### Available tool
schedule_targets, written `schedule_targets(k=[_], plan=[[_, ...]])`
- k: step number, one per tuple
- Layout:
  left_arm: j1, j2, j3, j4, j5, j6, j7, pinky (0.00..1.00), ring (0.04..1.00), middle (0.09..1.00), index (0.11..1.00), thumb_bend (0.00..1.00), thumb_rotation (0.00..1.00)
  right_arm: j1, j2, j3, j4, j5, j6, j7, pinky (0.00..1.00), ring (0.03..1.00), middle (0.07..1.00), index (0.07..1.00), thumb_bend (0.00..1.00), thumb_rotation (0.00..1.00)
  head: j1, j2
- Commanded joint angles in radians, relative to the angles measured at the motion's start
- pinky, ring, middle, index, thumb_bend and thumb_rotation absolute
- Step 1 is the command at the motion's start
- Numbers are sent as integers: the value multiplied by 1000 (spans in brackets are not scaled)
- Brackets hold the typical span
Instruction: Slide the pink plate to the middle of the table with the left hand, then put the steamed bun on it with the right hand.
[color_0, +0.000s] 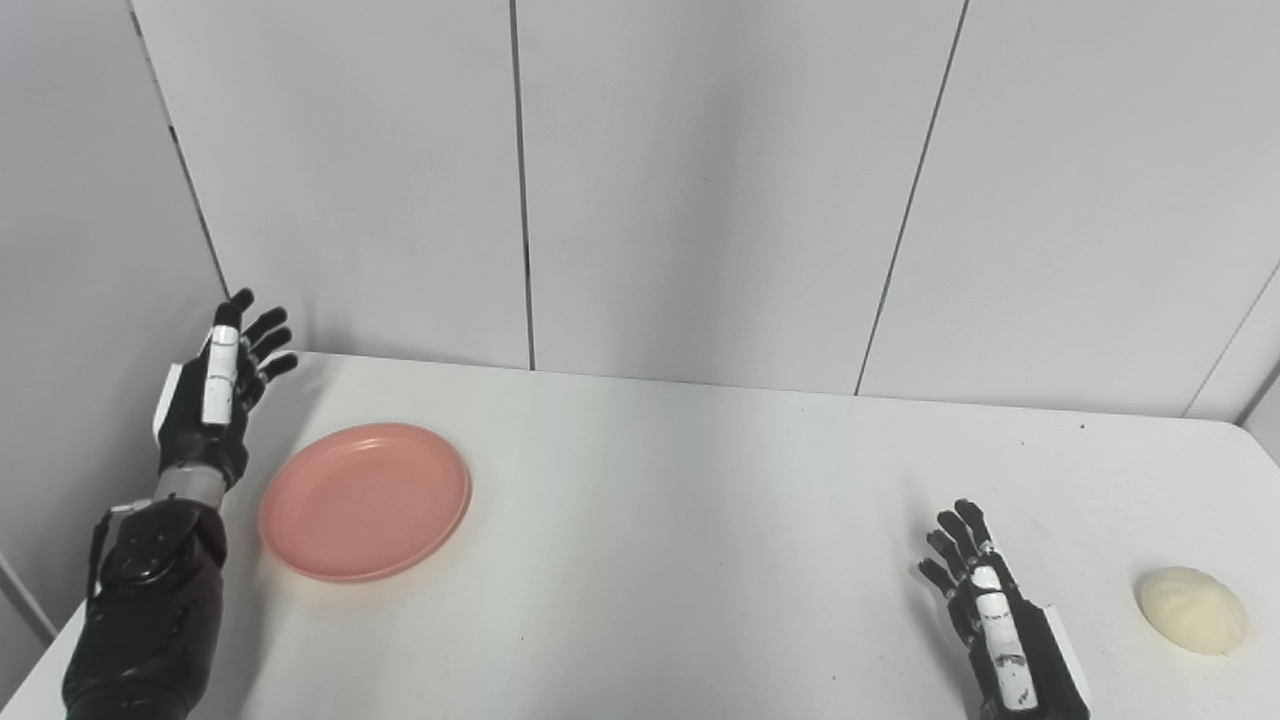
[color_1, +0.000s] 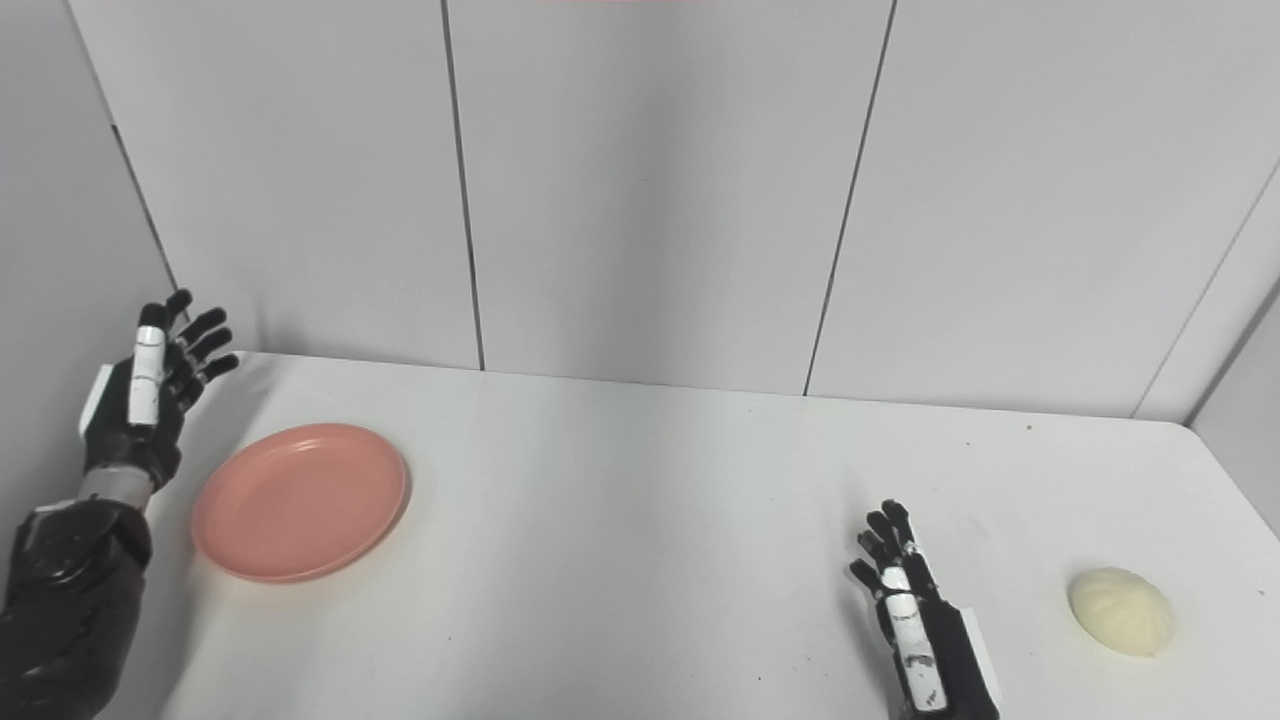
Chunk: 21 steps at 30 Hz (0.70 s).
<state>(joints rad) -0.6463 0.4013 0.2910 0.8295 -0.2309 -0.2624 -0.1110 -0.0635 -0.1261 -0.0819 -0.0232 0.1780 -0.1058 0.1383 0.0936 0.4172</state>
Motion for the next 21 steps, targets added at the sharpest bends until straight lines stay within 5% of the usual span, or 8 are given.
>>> schedule_targets(k=[1, 10, 21], plan=[[-67, 35, 12, 28, -10, -61, 2, 764, 854, 877, 935, 833, 936, 30, 16, 10, 12, 13, 9, 5, 930, 954, 959, 973, 731, 895, 1, 1], [-76, 47, 9, 177, -1, -143, 12, 841, 889, 894, 987, 857, 914, 35, 14, 5, -1, 16, 24, 2, 936, 952, 962, 970, 734, 880, 2, 11], [-44, 32, -2, 210, -12, -120, -12, 869, 887, 906, 1000, 859, 859, 34, 15, -2, -1, 19, 28, -5, 925, 948, 955, 965, 749, 880, 0, 23]])
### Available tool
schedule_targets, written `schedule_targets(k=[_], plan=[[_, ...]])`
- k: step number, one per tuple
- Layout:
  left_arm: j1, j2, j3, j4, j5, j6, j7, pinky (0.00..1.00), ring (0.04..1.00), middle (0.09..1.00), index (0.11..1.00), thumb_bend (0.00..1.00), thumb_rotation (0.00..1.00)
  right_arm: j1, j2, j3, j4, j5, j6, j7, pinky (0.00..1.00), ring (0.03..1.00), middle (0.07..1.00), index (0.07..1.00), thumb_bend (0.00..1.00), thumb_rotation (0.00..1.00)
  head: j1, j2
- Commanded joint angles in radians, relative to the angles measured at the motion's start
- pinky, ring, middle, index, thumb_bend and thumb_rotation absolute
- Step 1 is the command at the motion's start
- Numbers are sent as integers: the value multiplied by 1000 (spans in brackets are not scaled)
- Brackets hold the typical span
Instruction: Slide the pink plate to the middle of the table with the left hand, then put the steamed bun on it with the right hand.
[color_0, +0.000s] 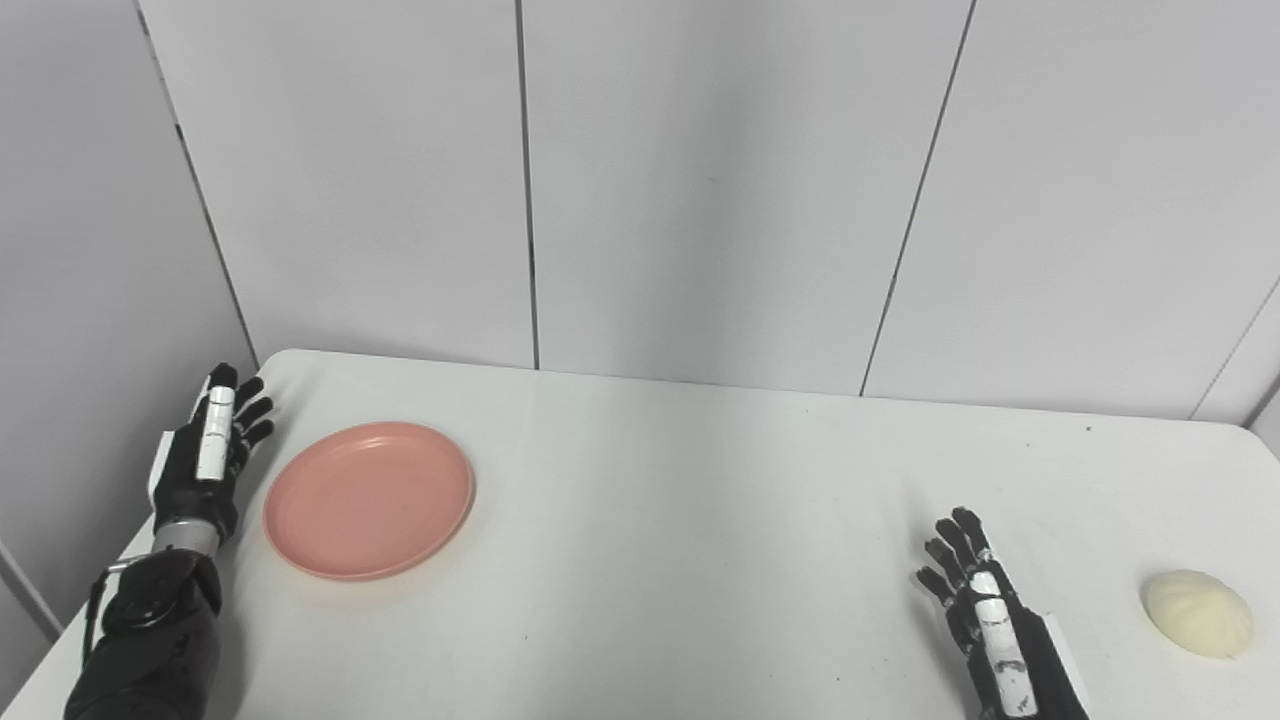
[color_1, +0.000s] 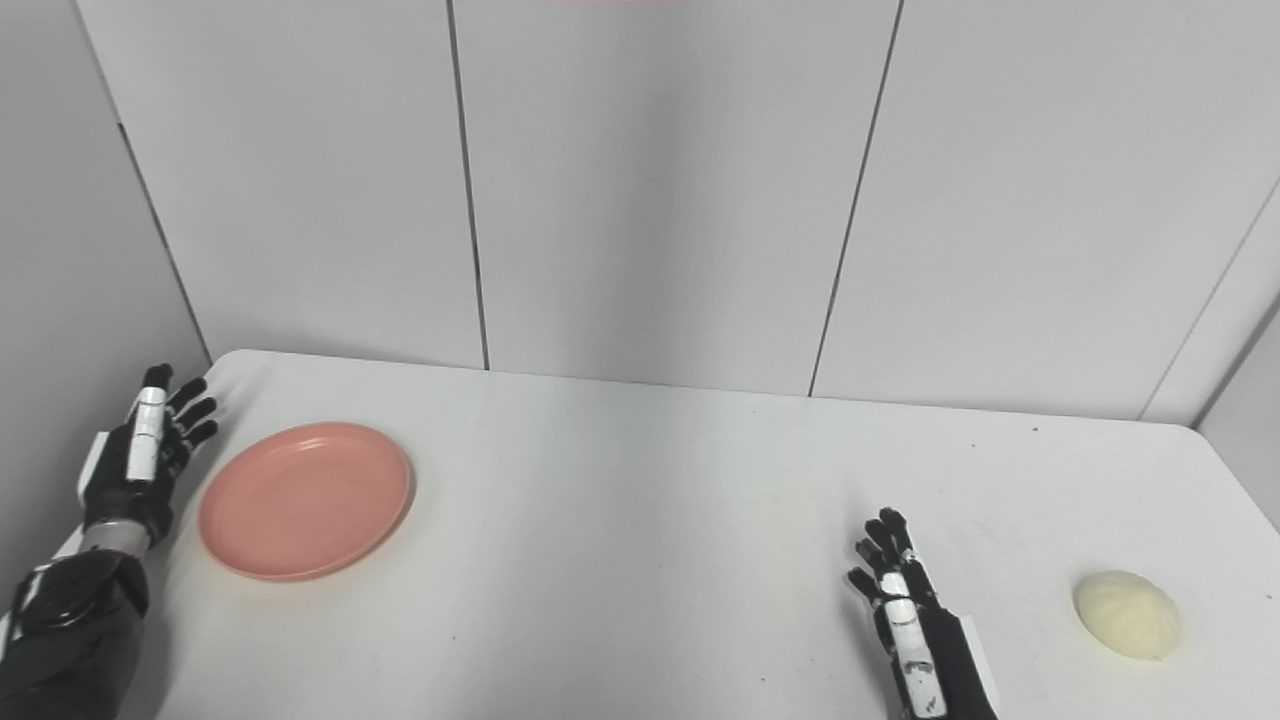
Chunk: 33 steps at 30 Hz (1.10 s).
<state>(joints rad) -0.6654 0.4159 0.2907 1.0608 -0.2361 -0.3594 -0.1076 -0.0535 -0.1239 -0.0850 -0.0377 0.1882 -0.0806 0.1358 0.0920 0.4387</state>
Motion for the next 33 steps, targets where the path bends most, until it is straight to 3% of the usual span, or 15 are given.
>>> schedule_targets(k=[1, 8, 16, 23, 33], plan=[[-16, 6, -3, -33, -10, -21, -21, 865, 885, 908, 1000, 856, 858, 24, 13, 2, 11, 5, 3, -5, 924, 947, 954, 965, 748, 878, 1, 2], [31, -54, -9, -107, -30, -22, -44, 854, 872, 882, 1000, 839, 856, 25, 11, 6, 7, -5, 7, -9, 926, 954, 960, 972, 759, 890, -3, 6], [93, -119, -30, -261, -52, 80, -72, 853, 893, 903, 1000, 838, 893, 25, 14, 8, -8, -2, 19, -13, 917, 946, 955, 966, 750, 880, -5, 12], [113, -143, -40, -321, -58, 139, -80, 842, 895, 916, 1000, 857, 876, 23, 14, 10, -7, -6, 20, -12, 914, 945, 957, 968, 752, 879, -8, 15], [109, -168, -99, -349, -32, 157, -92, 828, 898, 902, 1000, 846, 888, 21, 19, 13, -10, -6, 27, -13, 919, 945, 955, 963, 749, 867, -22, 20]])
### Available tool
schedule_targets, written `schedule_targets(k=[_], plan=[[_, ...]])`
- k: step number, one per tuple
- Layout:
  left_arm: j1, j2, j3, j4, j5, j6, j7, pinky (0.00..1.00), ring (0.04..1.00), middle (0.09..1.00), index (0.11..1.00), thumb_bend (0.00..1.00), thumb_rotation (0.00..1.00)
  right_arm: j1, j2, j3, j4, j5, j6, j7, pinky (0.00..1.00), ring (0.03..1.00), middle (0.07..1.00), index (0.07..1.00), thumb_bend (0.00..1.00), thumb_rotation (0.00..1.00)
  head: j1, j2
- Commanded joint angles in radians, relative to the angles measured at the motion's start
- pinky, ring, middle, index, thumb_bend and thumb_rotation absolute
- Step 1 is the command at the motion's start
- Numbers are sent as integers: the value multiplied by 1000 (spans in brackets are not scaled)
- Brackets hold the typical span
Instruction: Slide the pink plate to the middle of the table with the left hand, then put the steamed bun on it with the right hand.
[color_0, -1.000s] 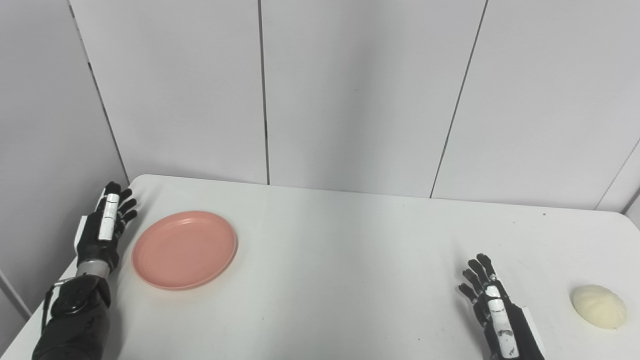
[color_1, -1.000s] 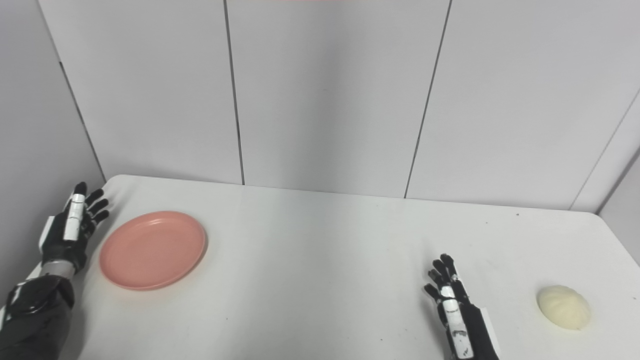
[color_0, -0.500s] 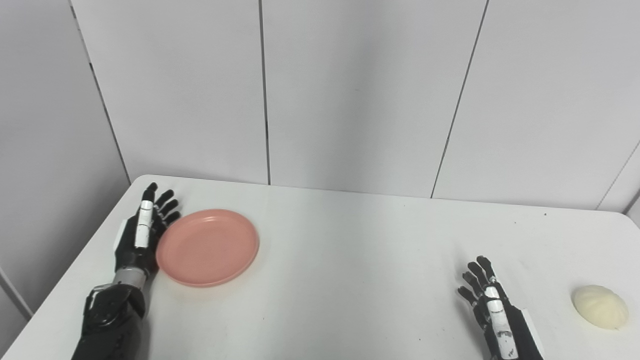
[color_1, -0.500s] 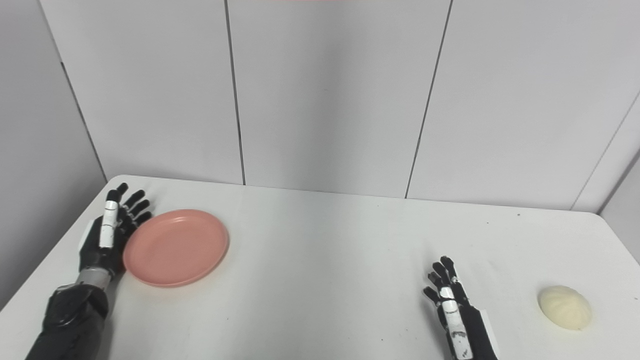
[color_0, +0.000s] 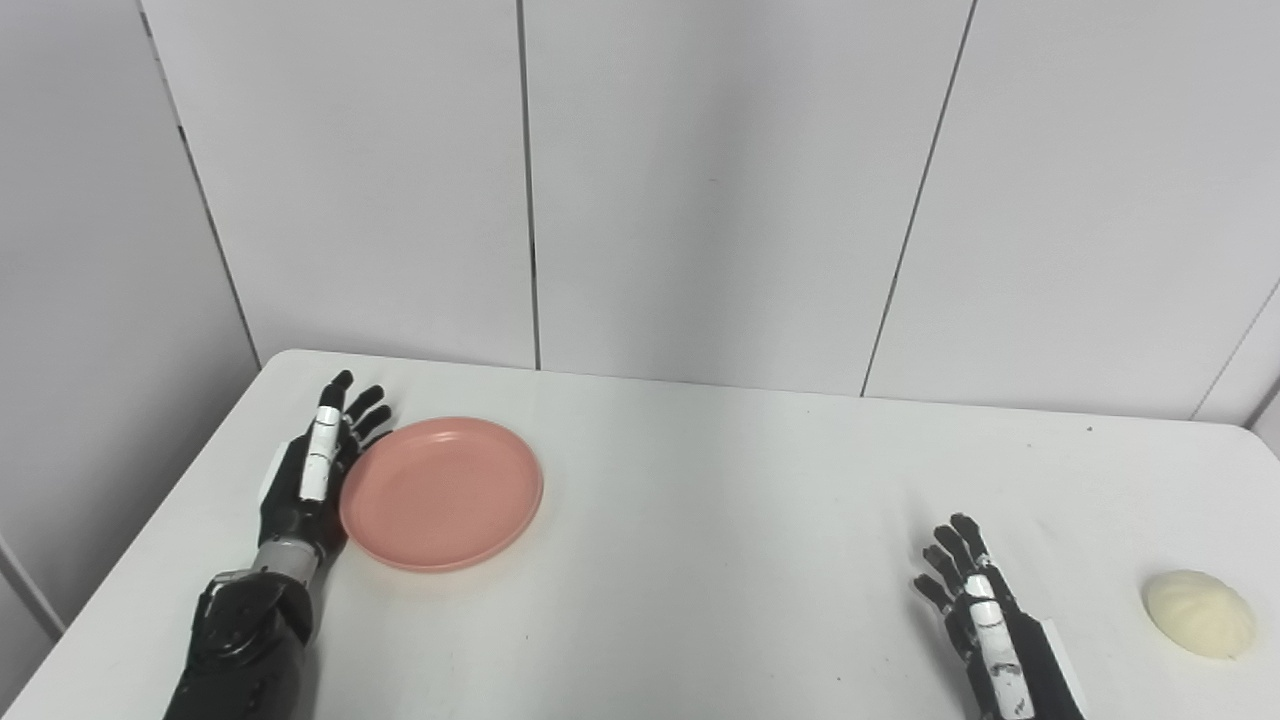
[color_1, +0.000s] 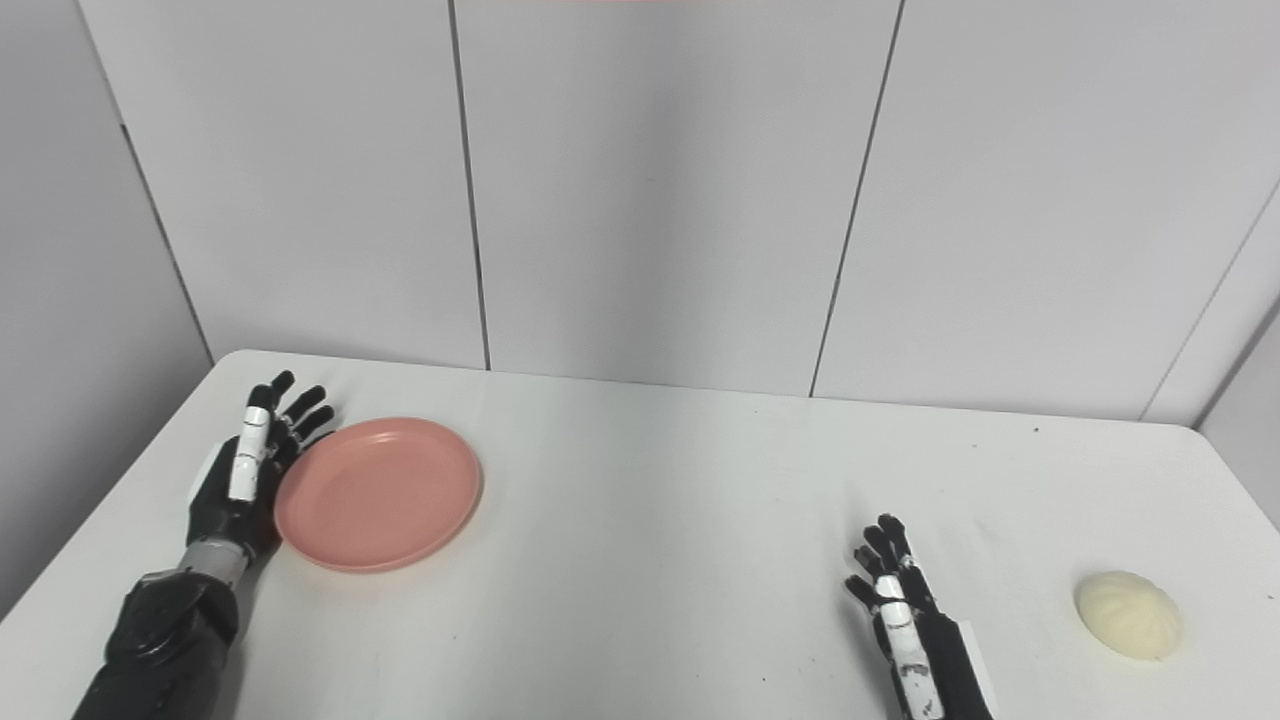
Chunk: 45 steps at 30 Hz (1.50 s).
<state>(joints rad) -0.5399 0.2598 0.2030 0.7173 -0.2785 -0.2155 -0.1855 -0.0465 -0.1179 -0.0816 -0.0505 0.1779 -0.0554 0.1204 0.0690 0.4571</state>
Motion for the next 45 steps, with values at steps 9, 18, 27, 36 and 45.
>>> schedule_targets(k=[9, 18, 27, 36, 45], plan=[[-54, -64, -71, 18, 23, 7, -35, 798, 884, 897, 1000, 852, 859, 16, 24, 14, -11, 3, 14, -4, 909, 937, 950, 963, 773, 863, -14, 5], [-89, -117, -117, 20, 76, 36, -16, 777, 853, 874, 998, 915, 871, 15, 33, 24, -16, -16, 14, -13, 895, 934, 950, 965, 759, 872, -38, 8], [-90, -168, -156, 29, 87, 43, -33, 778, 859, 874, 998, 930, 855, 15, 46, 36, -35, -24, 31, -19, 891, 933, 944, 962, 748, 875, -76, 17], [-81, -213, -183, 23, 103, 38, -50, 772, 882, 889, 1000, 897, 867, 21, 64, 50, -64, -51, 52, -40, 881, 930, 936, 958, 774, 877, -122, 37], [-75, -238, -193, 1, 84, 66, -67, 786, 873, 889, 1000, 861, 898, 17, 87, 70, -80, -91, 71, -67, 874, 923, 932, 954, 759, 904, -204, 50]])
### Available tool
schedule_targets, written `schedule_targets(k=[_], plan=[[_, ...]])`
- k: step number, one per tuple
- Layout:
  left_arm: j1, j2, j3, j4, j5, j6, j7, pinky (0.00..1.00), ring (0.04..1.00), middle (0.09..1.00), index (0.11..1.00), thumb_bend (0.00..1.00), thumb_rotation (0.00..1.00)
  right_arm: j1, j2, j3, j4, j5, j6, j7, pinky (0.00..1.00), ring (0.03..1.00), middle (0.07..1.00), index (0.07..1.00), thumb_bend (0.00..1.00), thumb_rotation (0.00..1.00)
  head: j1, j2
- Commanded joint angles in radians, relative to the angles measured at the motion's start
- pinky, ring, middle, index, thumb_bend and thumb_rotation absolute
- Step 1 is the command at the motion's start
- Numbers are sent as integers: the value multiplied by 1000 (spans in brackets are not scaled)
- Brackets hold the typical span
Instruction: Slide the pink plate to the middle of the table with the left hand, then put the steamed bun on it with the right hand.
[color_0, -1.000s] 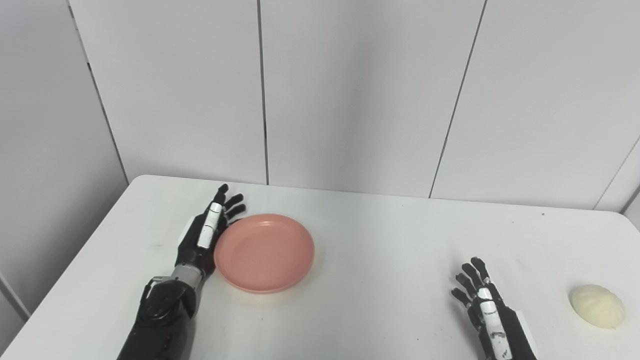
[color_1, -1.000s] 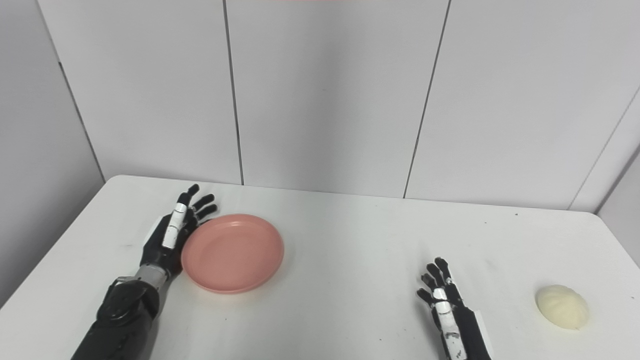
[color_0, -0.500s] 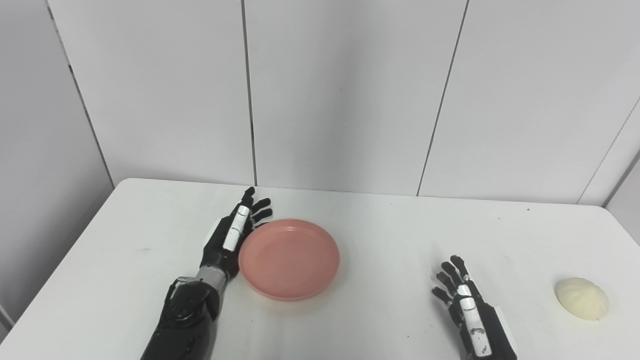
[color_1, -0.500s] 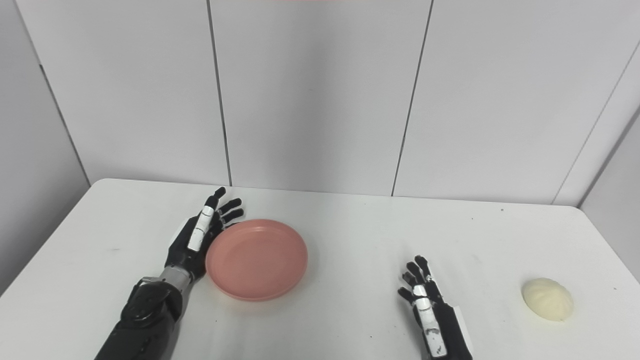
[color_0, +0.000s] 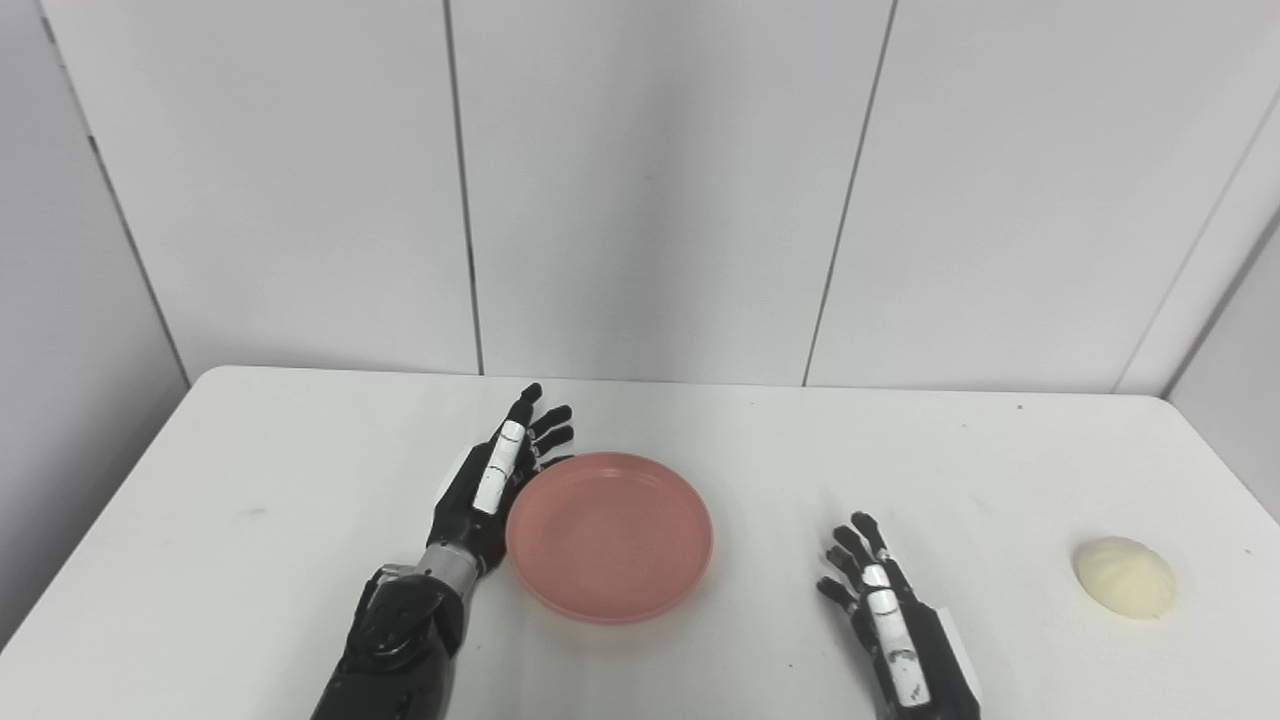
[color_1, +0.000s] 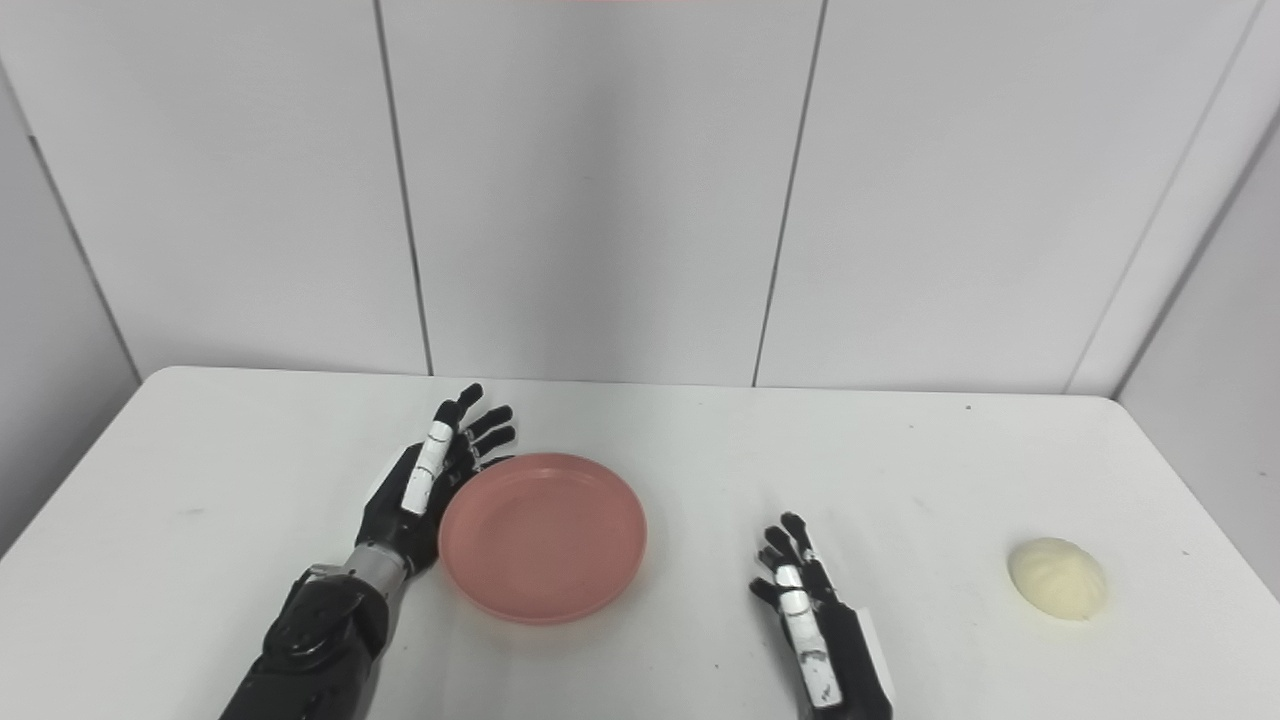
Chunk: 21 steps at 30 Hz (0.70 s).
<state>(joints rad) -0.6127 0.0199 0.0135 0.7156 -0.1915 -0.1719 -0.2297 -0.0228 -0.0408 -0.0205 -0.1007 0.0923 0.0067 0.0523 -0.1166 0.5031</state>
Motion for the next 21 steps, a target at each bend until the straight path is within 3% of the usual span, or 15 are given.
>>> schedule_targets(k=[1, 6, 12, 14, 16, 18, 21], plan=[[-1, -1, -2, 4, -6, 24, -25, 788, 868, 894, 1000, 857, 897, -6, 12, 10, -30, -7, 7, -1, 873, 921, 931, 954, 758, 905, -18, 4], [10, -8, 3, 9, -5, 21, -28, 783, 867, 890, 1000, 871, 895, -4, 31, 17, -18, -35, -24, -27, 857, 915, 930, 966, 757, 905, -86, -2], [35, -3, -1, 6, 1, 9, -40, 790, 875, 895, 1000, 829, 955, -17, 71, 0, 84, -143, -252, -131, 810, 863, 939, 1000, 698, 918, -125, -6], [37, -1, 1, 11, 3, 9, -39, 785, 872, 890, 1000, 832, 961, -23, 70, -9, 107, -222, -299, -183, 810, 854, 934, 1000, 707, 931, -134, -8], [38, 1, 3, 10, 0, 12, -41, 793, 877, 888, 1000, 824, 975, -29, 61, -16, 94, -317, -300, -231, 828, 848, 928, 1000, 804, 981, -140, -8], [31, 3, 9, 24, -5, 5, -43, 805, 881, 886, 1000, 812, 977, -33, 36, -21, -8, -389, -210, -222, 809, 859, 933, 1000, 857, 996, -150, -9], [21, 3, 19, 44, -13, -2, -47, 817, 884, 888, 1000, 797, 970, -41, 5, -32, -153, -409, -82, -176, 787, 879, 941, 996, 949, 987, -162, -13]])
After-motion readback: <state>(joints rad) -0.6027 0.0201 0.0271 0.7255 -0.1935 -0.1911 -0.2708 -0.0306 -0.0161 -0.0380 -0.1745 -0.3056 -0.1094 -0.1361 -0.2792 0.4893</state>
